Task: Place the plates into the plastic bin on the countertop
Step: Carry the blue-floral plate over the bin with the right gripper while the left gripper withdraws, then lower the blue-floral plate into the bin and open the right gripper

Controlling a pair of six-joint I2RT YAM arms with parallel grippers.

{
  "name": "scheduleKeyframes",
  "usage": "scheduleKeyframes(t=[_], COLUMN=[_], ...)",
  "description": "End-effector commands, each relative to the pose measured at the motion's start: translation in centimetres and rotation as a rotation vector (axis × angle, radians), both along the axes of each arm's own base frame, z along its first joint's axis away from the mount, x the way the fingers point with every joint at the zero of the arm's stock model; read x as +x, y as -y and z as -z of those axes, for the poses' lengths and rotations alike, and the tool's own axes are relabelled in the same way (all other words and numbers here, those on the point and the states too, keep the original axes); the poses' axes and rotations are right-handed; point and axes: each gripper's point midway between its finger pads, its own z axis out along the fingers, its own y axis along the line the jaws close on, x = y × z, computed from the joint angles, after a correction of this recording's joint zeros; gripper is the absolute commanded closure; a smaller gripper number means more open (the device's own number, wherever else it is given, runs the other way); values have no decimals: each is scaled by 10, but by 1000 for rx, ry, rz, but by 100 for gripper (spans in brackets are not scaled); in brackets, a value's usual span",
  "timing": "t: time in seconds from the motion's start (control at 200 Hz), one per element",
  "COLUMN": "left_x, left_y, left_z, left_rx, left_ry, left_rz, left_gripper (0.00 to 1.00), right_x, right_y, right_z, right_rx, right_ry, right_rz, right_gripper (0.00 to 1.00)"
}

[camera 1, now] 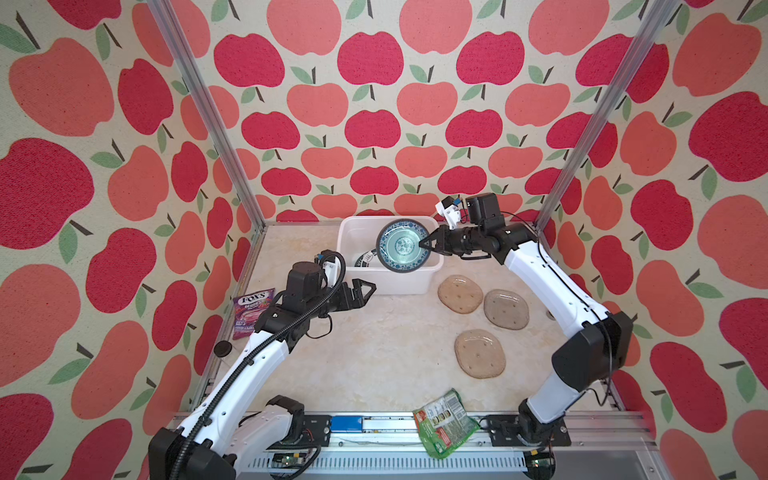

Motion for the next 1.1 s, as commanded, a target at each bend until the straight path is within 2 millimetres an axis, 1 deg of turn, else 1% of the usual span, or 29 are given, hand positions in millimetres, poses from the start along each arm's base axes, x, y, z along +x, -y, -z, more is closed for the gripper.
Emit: scheduleKeyframes(t=[0.0,0.045,0.095,0.12,0.14,0.175,0.24,0.245,0.305,0.325,0.37,0.465,0.53,0.675,0.79,0.886,1.011,1.091], left_x=[7,7,7,7,8,8,10,10,11,11,12,13,15,18,20,22,23,24], left_y=[-5,-6,-6,-7,-7,-8,-10,-10,-12,-13,-14,-16,-17,-17,-18,-19,-20,-23], left_z=[10,14,17,18,20,22,25,25,27,27,27,28,30,36,39,43,48,49], left_rx=[-17,-24,-36,-41,-44,-49,-57,-57,-68,-69,-73,-78,-80,-87,-88,-82,-75,-70], left_ry=[-2,-10,-17,-21,-25,-27,-31,-31,-31,-30,-27,-26,-32,-42,-47,-53,-60,-61], left_rz=[-35,-32,-25,-25,-26,-27,-34,-35,-41,-43,-49,-52,-51,-54,-59,-64,-66,-70], left_gripper=[1,1,1,1,1,1,1,1,1,1,1,1,1,1,1,1,1,1], right_x=[26,38,47,51,55,62,71,71,78,79,81,80,79,78,75,76,78,79], right_y=[-17,-24,-30,-32,-34,-36,-41,-41,-44,-44,-45,-45,-46,-41,-43,-44,-43,-44], right_z=[5,12,22,24,32,34,43,41,52,59,64,89,100,115,127,143,171,183], right_rx=[18,9,-22,-39,-60,-73,-97,-95,-103,-111,-110,-134,-147,-183,-193,-207,-245,-260], right_ry=[-69,-96,-127,-130,-144,-143,-156,-151,-187,-207,-228,-291,-318,-353,-380,-407,-442,-457], right_rz=[16,19,19,20,25,31,35,36,42,46,46,46,45,53,42,42,49,52], right_gripper=[100,100,100,100,100,100,100,100,100,100,100,100,100,100,100,100,100,100])
